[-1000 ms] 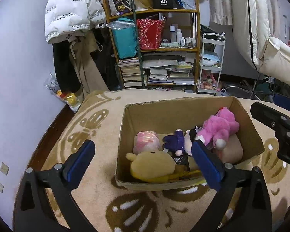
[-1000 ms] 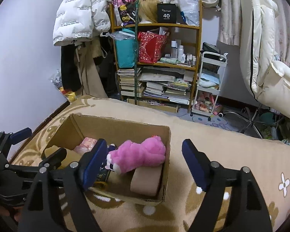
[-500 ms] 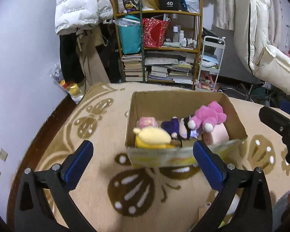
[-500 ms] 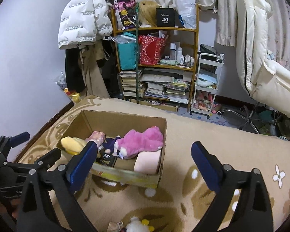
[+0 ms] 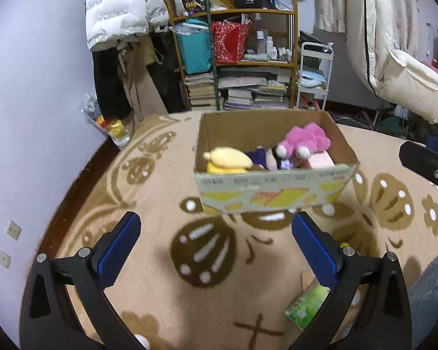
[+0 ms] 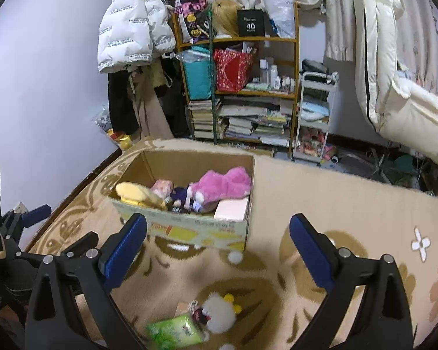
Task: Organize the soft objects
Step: 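Move both tools back toward the green tissue packet and white chick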
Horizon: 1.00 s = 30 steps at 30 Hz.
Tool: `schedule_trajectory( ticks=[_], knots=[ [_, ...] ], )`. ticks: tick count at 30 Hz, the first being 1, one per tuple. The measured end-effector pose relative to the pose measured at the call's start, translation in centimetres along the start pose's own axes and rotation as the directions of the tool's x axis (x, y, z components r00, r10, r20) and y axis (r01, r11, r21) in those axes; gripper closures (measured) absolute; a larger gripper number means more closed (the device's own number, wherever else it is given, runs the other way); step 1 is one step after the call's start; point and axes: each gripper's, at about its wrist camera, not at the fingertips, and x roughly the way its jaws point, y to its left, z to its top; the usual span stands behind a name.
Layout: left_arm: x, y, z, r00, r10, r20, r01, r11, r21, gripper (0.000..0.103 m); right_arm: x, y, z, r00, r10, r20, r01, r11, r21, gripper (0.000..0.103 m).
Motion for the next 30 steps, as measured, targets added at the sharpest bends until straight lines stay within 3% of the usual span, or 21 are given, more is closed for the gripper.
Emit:
schedule_trajectory(
  ticks=[12, 18, 30],
  knots=[
    [0.1, -1.3, -3.5, 0.999, -0.007, -0.032, 0.008, 0.999, 0.036, 0.001, 0.4, 0.1, -4.1, 0.992, 0.039, -0.120, -0.032, 0.998, 0.056, 0.001],
    [0.2, -1.8, -4.7, 1.000, -0.022, -0.015, 0.023, 0.998, 0.059, 0.001, 1.3, -0.3, -5.3, 0.985, 0.059, -0.160, -0.044, 0.994, 0.097, 0.001],
    [1.9, -3.6, -6.4, 0.998, -0.001, -0.061, 0.011, 0.987, 0.161, 0.001, 3.2, -1.2, -6.7, 0.969, 0.084, -0.231, -0.050, 0.988, 0.148, 0.001]
  ],
)
